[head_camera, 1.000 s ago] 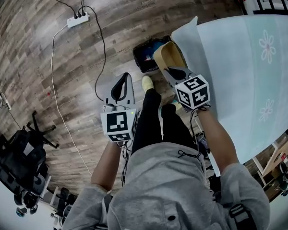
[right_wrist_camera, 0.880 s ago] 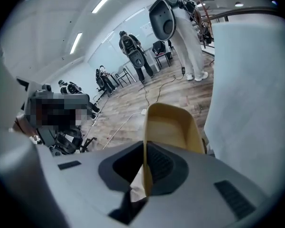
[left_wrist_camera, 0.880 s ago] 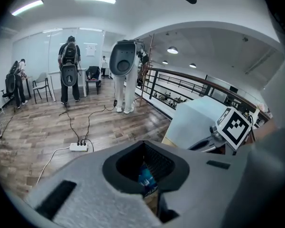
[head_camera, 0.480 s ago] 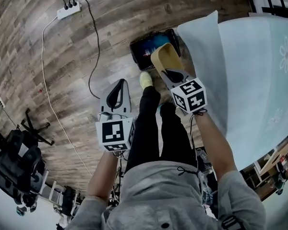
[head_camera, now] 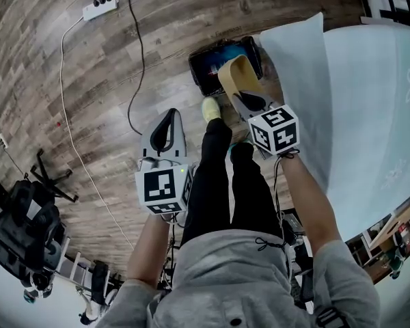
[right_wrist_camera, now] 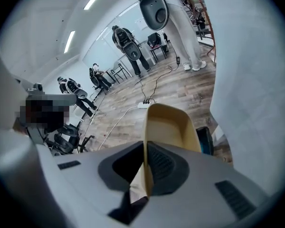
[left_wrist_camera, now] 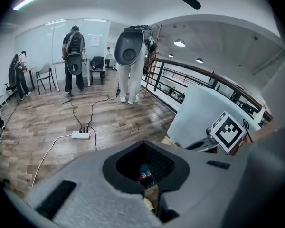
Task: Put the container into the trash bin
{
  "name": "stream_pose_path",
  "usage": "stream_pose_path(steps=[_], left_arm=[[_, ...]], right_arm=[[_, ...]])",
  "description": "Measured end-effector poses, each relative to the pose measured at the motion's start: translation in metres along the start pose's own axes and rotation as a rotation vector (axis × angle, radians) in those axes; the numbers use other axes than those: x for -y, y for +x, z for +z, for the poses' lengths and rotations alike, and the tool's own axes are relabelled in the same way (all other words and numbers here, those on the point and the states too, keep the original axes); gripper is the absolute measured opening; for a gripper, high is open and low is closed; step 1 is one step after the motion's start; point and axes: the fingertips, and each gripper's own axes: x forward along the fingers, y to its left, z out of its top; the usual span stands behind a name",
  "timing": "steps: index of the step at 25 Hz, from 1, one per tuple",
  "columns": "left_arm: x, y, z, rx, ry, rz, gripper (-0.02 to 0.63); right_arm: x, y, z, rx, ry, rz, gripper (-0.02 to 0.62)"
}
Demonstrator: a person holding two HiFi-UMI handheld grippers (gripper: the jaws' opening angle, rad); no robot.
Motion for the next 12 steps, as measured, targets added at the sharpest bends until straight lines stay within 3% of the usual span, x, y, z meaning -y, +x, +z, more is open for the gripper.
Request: stream_pose_path(steps=[12], left_arm=[[0.0047, 0.0031, 0.0021, 0.001, 0.003, -0.016, 0.020]], right_arm=[[-0.0036, -0.0004, 0.0005, 0.011, 0.007, 0.007, 0.041]])
